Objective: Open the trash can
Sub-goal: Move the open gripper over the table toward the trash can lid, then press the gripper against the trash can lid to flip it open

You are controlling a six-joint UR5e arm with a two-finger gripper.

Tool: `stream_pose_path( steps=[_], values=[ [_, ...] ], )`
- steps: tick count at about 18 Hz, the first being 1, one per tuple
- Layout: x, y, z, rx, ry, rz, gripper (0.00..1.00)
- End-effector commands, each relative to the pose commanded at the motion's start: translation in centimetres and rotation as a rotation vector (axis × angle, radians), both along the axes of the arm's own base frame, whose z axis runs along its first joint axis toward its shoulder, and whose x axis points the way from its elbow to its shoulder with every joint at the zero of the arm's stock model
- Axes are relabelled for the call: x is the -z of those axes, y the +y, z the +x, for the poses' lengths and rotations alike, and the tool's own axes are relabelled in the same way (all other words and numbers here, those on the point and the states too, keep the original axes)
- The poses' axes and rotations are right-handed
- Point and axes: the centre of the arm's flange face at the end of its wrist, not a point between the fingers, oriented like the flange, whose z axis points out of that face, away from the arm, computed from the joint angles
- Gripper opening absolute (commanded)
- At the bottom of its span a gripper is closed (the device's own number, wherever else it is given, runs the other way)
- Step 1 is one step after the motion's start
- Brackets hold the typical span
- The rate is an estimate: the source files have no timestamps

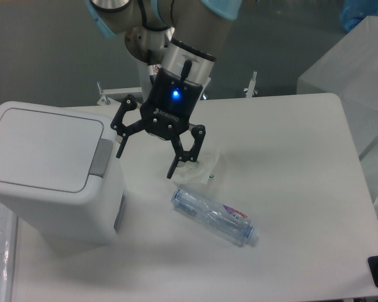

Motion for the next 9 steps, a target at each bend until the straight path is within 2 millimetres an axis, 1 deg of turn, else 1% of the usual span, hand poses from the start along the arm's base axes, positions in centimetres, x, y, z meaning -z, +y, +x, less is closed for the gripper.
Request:
stream_pose_path(
  steps=[4,9],
  values=[
    [1.4,0.7,0.4,0.017,-0.016,-0.015,1.0],
    [2.1,1.0,0.9,0.029,-0.025,-0.024,1.0]
  ],
)
